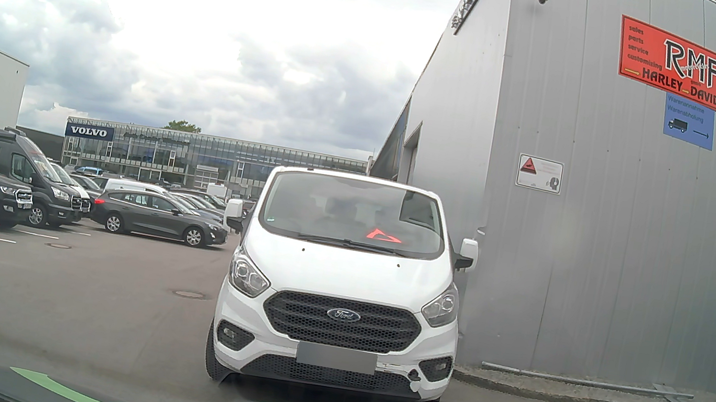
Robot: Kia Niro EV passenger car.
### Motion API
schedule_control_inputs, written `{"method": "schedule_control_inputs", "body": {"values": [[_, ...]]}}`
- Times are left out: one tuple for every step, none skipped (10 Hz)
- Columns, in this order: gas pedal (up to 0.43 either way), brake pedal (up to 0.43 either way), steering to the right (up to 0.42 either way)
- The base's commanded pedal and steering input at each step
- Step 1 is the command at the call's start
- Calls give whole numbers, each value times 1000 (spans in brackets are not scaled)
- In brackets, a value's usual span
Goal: Follow the waypoints while adhering to traffic rules and regulations
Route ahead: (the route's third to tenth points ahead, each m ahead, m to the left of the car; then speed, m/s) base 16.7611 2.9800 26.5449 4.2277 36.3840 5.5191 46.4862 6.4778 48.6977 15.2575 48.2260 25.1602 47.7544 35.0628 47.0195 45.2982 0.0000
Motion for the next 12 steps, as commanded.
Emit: {"method": "schedule_control_inputs", "body": {"values": [[0, 470, -462], [0, 470, -462], [0, 470, -462], [0, 470, -463], [0, 470, -462], [0, 470, -463], [0, 470, -462], [0, 470, -463], [0, 470, -462], [0, 470, -462], [0, 470, -462], [0, 470, -462]]}}
